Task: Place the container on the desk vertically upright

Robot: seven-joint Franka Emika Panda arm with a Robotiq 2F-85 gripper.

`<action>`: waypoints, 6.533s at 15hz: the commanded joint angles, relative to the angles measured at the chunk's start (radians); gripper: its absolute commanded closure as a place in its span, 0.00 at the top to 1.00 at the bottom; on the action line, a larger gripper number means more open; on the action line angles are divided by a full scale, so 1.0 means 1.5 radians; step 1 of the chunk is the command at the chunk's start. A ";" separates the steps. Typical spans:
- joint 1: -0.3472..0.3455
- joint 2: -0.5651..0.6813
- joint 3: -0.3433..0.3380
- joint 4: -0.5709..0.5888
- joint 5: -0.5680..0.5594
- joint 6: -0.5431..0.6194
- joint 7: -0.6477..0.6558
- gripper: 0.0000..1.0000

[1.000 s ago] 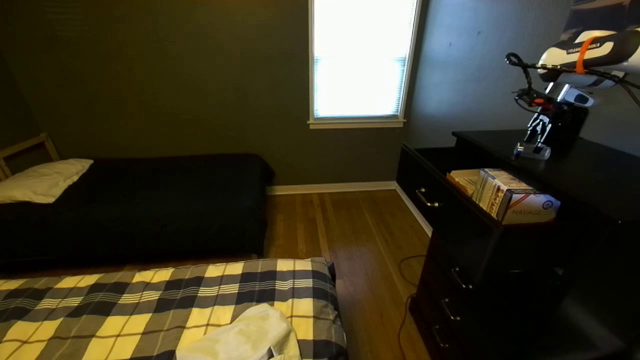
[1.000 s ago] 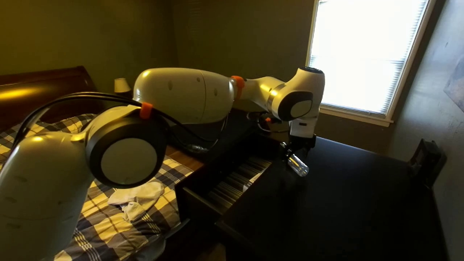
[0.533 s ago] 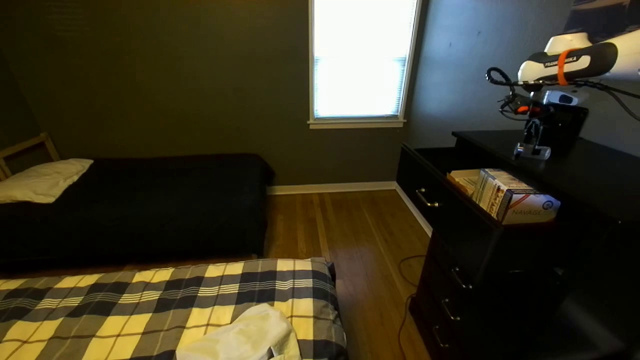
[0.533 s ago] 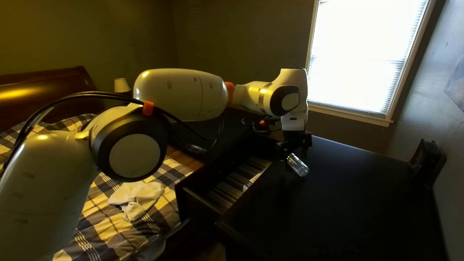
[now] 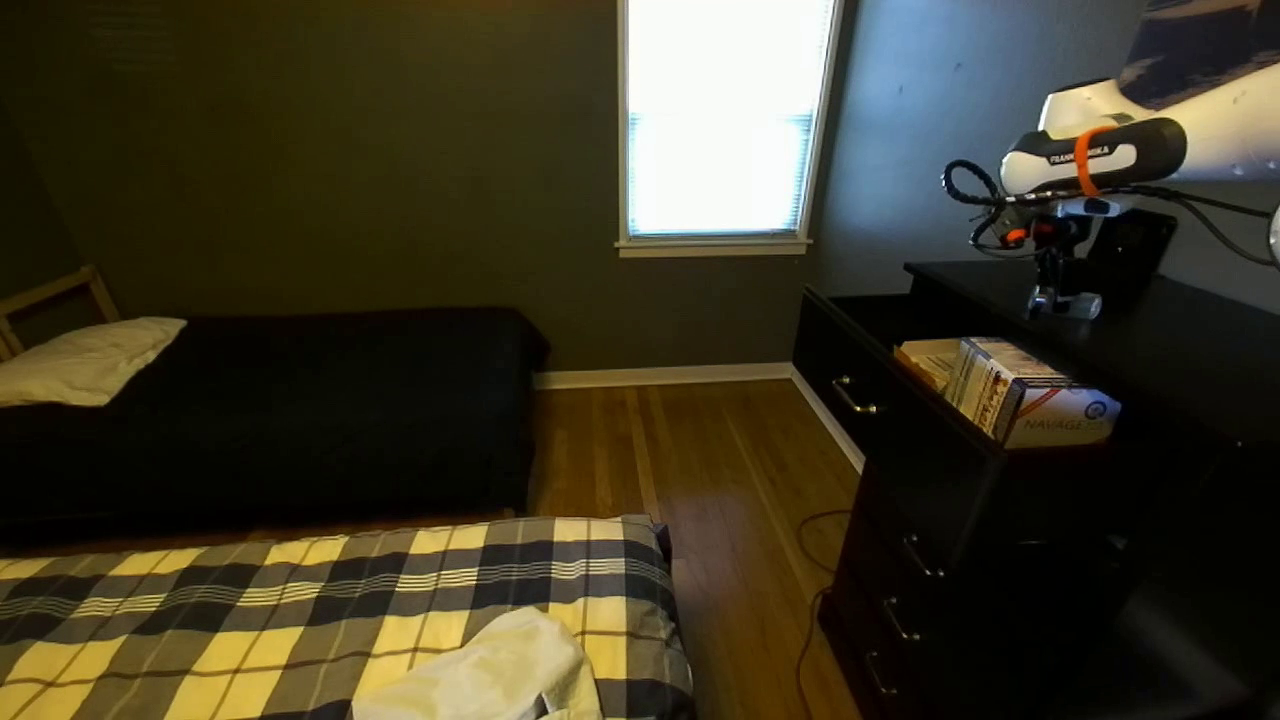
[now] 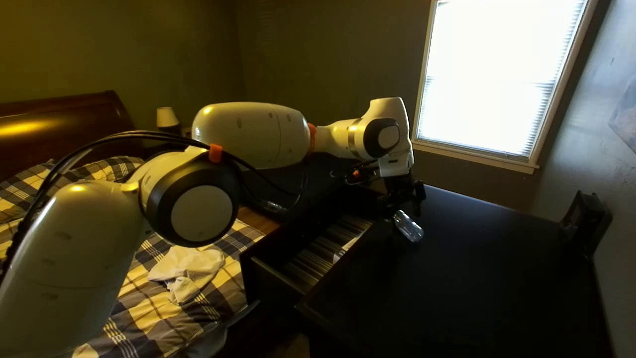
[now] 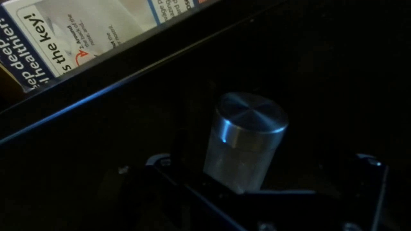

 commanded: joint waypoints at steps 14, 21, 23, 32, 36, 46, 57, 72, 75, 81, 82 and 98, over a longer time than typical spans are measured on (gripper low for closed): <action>0.052 0.093 -0.021 0.121 -0.141 -0.111 0.057 1.00; 0.056 0.107 -0.021 0.141 -0.153 -0.117 0.056 0.58; 0.057 0.104 -0.020 0.143 -0.154 -0.122 0.052 0.42; -0.031 0.015 0.029 0.151 0.013 -0.093 -0.022 0.24; -0.102 -0.010 0.050 0.158 0.137 -0.086 -0.074 0.24; -0.250 -0.001 0.130 0.155 0.457 -0.063 -0.179 0.24; -0.397 0.102 0.239 0.153 0.746 -0.148 -0.389 0.24; -0.346 0.161 0.140 0.183 0.807 -0.261 -0.368 0.24; -0.338 0.161 0.131 0.186 0.802 -0.266 -0.373 0.24; -0.317 0.147 0.108 0.197 0.768 -0.264 -0.370 0.97; -0.311 0.137 0.105 0.193 0.744 -0.258 -0.367 1.00; -0.144 -0.042 -0.004 0.221 0.317 -0.334 -0.413 1.00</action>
